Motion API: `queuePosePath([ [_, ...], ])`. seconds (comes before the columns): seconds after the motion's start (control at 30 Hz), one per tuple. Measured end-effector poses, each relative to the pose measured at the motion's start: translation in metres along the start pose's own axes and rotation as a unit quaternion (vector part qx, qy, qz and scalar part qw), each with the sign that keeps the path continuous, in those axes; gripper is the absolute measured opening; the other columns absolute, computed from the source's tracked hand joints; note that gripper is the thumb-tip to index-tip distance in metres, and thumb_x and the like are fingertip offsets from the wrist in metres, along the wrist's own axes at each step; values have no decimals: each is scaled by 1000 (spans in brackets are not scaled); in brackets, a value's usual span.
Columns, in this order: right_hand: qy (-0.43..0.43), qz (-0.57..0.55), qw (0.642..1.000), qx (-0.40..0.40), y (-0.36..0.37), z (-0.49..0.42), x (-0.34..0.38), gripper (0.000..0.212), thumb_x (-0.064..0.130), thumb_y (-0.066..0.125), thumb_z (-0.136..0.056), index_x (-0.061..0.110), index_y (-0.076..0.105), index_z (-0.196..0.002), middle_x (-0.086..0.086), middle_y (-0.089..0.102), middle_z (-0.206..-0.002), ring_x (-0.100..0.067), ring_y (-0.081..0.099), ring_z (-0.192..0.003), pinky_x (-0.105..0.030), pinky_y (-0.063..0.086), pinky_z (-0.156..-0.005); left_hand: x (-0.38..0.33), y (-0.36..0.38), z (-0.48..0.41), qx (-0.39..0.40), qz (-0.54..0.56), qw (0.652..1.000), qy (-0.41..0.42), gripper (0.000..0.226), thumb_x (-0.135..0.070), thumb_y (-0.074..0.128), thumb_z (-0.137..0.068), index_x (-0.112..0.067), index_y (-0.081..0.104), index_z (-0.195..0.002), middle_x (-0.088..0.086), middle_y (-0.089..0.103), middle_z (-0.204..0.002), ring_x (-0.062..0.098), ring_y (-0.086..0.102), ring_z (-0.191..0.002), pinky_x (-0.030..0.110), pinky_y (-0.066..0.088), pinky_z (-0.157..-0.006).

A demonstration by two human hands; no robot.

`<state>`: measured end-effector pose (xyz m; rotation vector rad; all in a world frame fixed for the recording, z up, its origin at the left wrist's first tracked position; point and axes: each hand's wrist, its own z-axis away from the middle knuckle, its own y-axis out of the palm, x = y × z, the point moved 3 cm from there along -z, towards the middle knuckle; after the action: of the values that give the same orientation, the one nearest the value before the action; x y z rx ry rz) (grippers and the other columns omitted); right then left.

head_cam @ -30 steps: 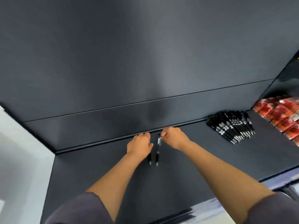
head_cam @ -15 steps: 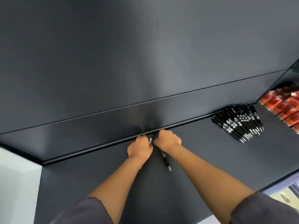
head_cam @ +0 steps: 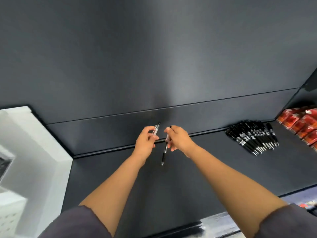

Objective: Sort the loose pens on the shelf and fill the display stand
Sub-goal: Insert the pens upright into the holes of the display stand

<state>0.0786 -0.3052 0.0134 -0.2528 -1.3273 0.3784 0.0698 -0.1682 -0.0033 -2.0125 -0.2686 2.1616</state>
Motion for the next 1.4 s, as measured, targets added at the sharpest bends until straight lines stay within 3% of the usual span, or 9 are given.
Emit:
queuePosePath([
  [0.13, -49, -15, 998, 48, 24, 43, 24, 24, 24, 42, -99, 8, 60, -98, -5, 56, -73, -14, 57, -53, -19, 46, -41, -11, -34, 55, -68, -16, 997, 34, 14, -17, 43, -98, -22, 56, -102, 0, 51, -70, 12, 42, -56, 18, 38, -52],
  [0.3, -153, 10, 985, 74, 75, 86, 62, 24, 20, 52, -94, 2, 66, -86, -4, 58, -67, -11, 56, -57, -17, 48, -45, -16, -92, 123, -132, -62, 988, 47, 11, -16, 43, -98, -16, 54, -102, -2, 58, -84, 11, 61, -68, 31, 51, -73],
  [0.4, -188, -39, 975, 112, 109, 109, 89, 16, 16, 56, -92, 9, 70, -88, -3, 63, -70, -10, 61, -60, -16, 52, -53, -21, -137, 155, -212, -102, 970, 54, 8, -13, 49, -94, -19, 54, -98, -7, 61, -86, 6, 65, -76, 25, 48, -73],
  [0.5, -200, -98, 963, 150, 144, 127, 120, 20, 12, 53, -93, 1, 69, -88, -7, 63, -69, -13, 64, -61, -18, 55, -58, -29, -185, 185, -283, -128, 949, 59, 10, -8, 58, -89, -13, 61, -97, 3, 67, -87, 17, 62, -82, 31, 48, -77],
  [0.6, -212, -134, 949, 193, 177, 144, 153, 21, 10, 49, -94, -1, 66, -91, -9, 62, -72, -9, 65, -56, -18, 55, -57, -39, -231, 214, -355, -151, 920, 69, 12, -6, 62, -85, -8, 66, -96, 3, 69, -86, 16, 63, -81, 25, 47, -77],
  [0.8, -330, -120, 917, 188, 236, 166, 214, 17, 8, 53, -94, -1, 65, -87, -8, 62, -76, -4, 63, -54, -20, 56, -57, -52, -317, 250, -455, -159, 871, 91, 19, -12, 65, -85, -7, 65, -104, -2, 62, -85, 14, 60, -81, 22, 47, -79],
  [1.07, -418, -31, 898, 135, 327, 169, 274, 12, 16, 59, -91, 13, 67, -84, -1, 66, -70, -8, 62, -59, -28, 58, -65, -34, -429, 243, -452, -151, 867, 144, 33, -10, 66, -84, -18, 59, -115, -15, 58, -77, 2, 57, -74, 33, 51, -81],
  [1.23, -456, 82, 883, 74, 369, 156, 297, 13, 24, 57, -92, 18, 67, -87, 4, 66, -73, -16, 62, -71, -32, 52, -70, -23, -470, 219, -396, -156, 882, 203, 50, -5, 61, -86, -37, 49, -122, -16, 54, -80, -9, 54, -70, 7, 45, -68],
  [1.4, -448, 148, 881, 46, 395, 142, 298, 16, 28, 56, -93, 18, 68, -92, 2, 68, -78, -18, 61, -76, -35, 51, -74, -8, -488, 195, -367, -173, 887, 223, 47, -6, 62, -84, -35, 50, -120, -16, 53, -78, -7, 53, -71, 9, 42, -67],
])
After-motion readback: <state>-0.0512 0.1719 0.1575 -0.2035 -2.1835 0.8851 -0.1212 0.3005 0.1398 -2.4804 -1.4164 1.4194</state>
